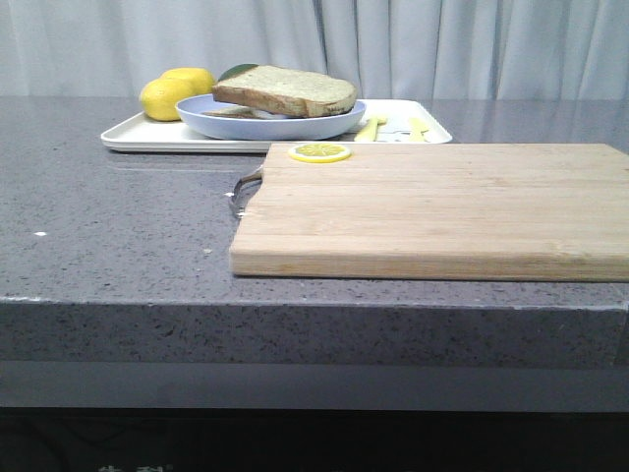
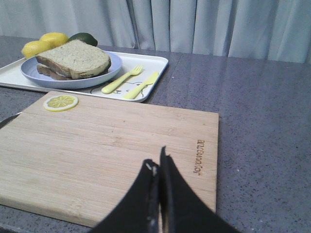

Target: Place bread and move sandwich to tray

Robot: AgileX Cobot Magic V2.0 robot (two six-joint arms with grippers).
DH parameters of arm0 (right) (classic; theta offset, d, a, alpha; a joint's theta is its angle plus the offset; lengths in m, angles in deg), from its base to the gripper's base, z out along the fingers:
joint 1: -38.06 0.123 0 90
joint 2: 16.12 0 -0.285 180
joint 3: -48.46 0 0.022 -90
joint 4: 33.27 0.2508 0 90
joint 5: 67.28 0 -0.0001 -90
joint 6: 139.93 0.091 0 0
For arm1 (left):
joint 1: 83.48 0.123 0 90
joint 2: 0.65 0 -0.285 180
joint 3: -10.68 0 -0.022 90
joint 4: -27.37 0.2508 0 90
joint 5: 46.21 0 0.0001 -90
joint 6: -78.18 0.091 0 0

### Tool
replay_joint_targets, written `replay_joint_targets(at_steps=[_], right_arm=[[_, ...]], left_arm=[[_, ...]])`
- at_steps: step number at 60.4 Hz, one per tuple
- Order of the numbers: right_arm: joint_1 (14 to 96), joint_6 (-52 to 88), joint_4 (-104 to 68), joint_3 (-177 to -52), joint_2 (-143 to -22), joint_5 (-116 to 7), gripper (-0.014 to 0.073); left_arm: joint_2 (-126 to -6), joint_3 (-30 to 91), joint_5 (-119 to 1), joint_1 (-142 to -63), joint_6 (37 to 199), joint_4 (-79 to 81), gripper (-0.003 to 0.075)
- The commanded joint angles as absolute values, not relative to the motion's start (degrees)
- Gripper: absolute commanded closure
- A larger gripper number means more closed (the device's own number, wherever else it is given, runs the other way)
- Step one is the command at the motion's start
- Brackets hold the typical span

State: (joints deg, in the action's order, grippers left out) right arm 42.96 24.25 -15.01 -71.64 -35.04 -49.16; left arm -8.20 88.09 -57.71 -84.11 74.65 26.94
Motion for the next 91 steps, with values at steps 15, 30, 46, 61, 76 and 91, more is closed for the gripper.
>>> replay_joint_targets(at_steps=[15,30,46,61,76,91], right_arm=[[42.75,23.72,-14.54,-73.26,-35.44,-53.37,0.0679],[42.75,23.72,-14.54,-73.26,-35.44,-53.37,0.0679],[42.75,23.72,-14.54,-73.26,-35.44,-53.37,0.0679],[42.75,26.14,-17.98,-72.09,-35.44,-54.76,0.0679],[42.7,33.62,-25.15,-64.88,-32.54,-62.83,0.0679],[42.7,33.62,-25.22,-55.38,-24.72,-63.27,0.0679]], left_arm=[[-6.92,88.74,-53.22,-84.17,74.1,26.3,0.0739],[-6.92,88.74,-53.22,-84.17,74.1,26.3,0.0739],[-6.92,88.74,-53.22,-84.17,74.1,26.3,0.0739],[-6.92,88.74,-53.22,-84.17,74.1,26.3,0.0739],[-6.92,88.74,-53.22,-84.17,74.1,26.3,0.0739],[-6.92,88.74,-53.22,-84.17,74.1,26.3,0.0739]])
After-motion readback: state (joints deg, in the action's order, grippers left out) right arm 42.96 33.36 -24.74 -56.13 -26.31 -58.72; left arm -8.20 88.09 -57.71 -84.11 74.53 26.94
